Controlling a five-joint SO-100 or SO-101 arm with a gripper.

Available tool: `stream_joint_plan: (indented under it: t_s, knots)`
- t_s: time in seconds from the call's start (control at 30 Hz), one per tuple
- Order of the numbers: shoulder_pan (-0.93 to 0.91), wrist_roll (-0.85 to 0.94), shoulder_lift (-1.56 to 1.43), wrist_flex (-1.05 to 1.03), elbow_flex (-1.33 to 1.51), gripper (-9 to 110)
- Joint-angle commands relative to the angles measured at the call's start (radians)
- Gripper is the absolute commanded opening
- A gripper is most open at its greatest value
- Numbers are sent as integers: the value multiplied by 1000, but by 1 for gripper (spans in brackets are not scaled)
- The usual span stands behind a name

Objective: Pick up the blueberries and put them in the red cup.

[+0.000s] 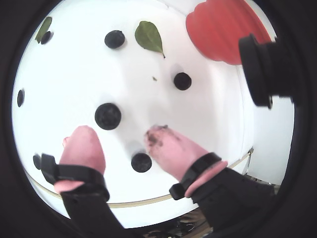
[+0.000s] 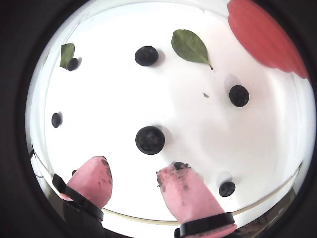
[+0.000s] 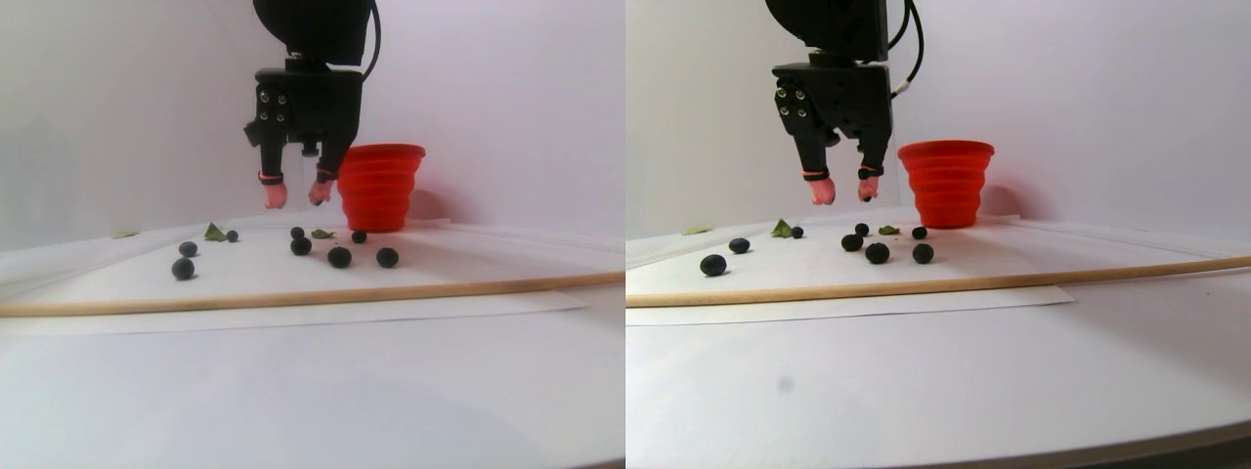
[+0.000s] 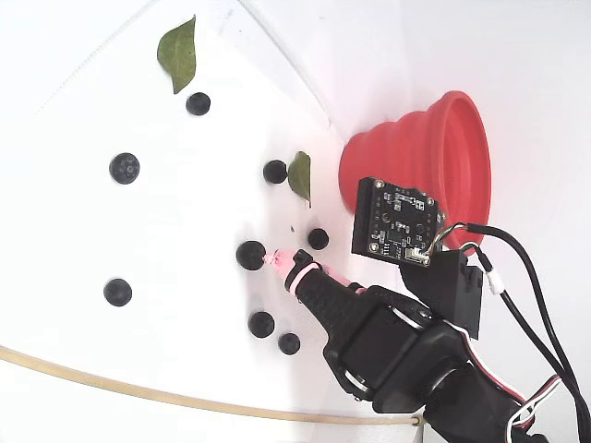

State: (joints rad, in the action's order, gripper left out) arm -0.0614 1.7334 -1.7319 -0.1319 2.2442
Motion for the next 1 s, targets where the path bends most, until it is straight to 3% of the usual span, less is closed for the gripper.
stream_joint_plan:
  t_s: [0.0,0.97]
  knots:
    - [-17,15,2,41,-49,19]
    - [11,-8,163,175,-92,21]
